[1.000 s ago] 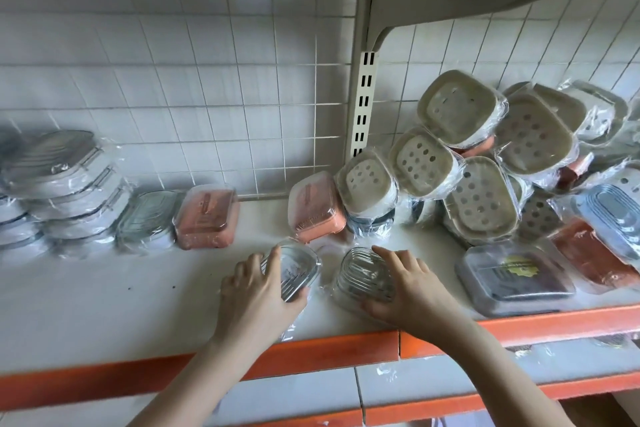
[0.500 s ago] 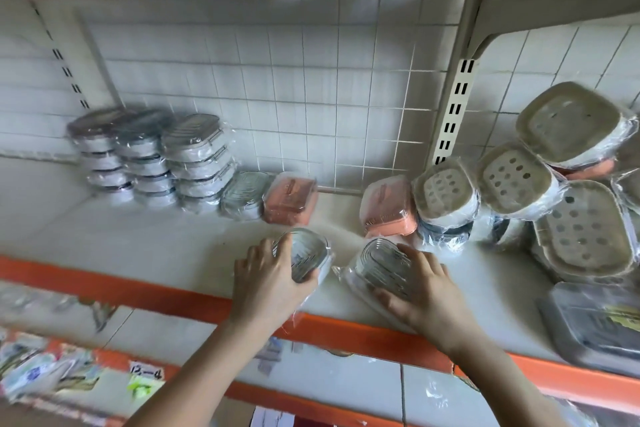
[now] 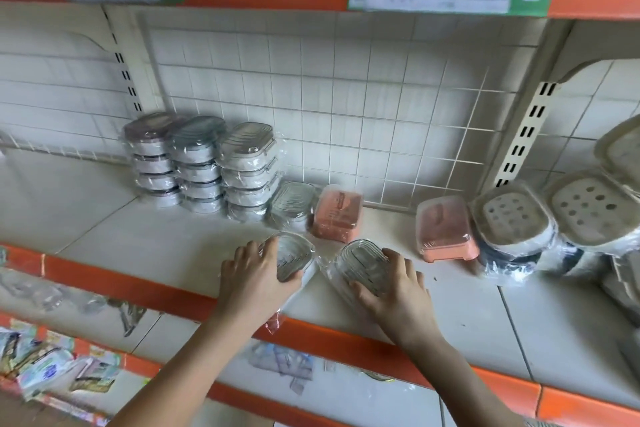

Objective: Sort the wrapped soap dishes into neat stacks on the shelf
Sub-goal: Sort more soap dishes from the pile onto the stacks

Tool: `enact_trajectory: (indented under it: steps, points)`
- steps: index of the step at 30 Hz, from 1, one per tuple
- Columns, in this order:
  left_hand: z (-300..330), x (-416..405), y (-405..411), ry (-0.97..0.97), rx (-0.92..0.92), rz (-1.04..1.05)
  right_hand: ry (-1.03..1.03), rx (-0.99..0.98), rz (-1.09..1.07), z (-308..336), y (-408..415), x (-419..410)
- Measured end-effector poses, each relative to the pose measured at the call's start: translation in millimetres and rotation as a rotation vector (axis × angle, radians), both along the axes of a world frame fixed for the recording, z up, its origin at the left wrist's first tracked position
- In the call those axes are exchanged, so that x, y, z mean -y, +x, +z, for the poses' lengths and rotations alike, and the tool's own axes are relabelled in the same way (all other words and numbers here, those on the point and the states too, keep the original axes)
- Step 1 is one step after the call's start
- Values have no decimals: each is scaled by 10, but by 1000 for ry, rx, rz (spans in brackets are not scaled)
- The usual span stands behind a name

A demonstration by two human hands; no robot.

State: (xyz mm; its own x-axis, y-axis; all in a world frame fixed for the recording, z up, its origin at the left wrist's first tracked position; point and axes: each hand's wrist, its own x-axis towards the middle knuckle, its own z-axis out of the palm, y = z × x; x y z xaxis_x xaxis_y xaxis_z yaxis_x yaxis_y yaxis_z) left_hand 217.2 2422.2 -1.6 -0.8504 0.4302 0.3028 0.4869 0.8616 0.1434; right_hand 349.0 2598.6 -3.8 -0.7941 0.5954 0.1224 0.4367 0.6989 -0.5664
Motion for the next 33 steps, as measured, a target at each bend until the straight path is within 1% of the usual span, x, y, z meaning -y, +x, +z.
enact_trajectory:
  steps: [5, 9, 13, 16, 20, 23, 26, 28, 30, 33]
  points:
    - [-38, 252, -368, -23, 47, -73, 40, 11, -87, -6, -315, 307]
    - [-54, 384, -612, -44, 65, -188, 74, 31, -186, -25, -486, 453]
    - [-103, 498, -807, -45, 44, -304, 172, 41, -308, -79, -583, 558]
    - [-126, 578, -904, -39, 28, -377, 240, 20, -354, -175, -614, 568]
    - [-116, 655, -932, -112, 11, -395, 237, 67, -363, -194, -628, 570]
    - [-88, 670, -932, -172, 13, -347, 314, 31, -374, -208, -613, 586]
    - [-66, 702, -946, -145, 48, -331, 379, -145, -307, -175, -614, 652]
    - [-33, 755, -959, -110, -10, -358, 406, -264, -196, -84, -650, 724]
    - [23, 824, -964, -66, -83, -432, 439, -348, -99, 44, -712, 819]
    - [159, 915, -946, -68, -182, -573, 390, -399, -4, 236, -846, 913]
